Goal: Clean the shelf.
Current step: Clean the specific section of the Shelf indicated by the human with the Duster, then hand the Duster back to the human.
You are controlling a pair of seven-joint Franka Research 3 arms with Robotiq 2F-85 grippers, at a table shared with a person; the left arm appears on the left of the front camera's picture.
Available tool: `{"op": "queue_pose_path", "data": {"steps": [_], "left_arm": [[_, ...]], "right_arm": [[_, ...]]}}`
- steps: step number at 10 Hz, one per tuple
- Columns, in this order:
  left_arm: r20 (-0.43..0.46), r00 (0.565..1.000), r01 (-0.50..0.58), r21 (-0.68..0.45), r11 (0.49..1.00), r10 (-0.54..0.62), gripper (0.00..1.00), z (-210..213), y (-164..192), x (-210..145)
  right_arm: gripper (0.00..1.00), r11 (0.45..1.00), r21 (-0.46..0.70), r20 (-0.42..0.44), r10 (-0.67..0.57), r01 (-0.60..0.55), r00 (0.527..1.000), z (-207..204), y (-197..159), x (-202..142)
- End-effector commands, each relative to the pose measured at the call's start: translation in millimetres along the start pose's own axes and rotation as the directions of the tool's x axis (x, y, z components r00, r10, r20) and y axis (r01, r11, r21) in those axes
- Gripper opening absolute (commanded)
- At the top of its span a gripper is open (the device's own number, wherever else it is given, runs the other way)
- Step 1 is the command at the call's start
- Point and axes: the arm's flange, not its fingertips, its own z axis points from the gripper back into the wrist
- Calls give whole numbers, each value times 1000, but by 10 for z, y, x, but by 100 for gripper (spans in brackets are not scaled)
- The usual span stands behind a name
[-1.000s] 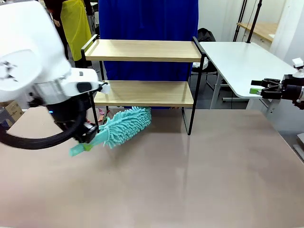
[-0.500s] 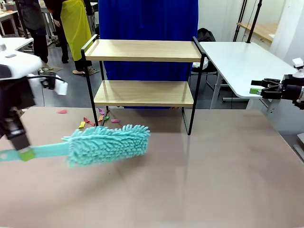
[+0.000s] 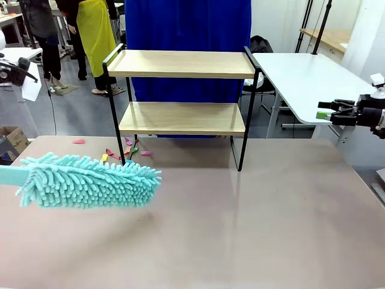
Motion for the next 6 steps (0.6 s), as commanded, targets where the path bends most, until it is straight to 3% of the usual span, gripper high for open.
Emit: {"op": "queue_pose_path", "data": {"steps": [1,6], "left_arm": [[46,999,-3,-1,1000,3,13,-93,35,2],[46,999,-3,-1,1000,3,13,-93,35,2]], "right_arm": [[100,1000,2,2,15,-15,1000,-15,26,29],[100,1000,2,2,15,-15,1000,-15,26,29]]}}
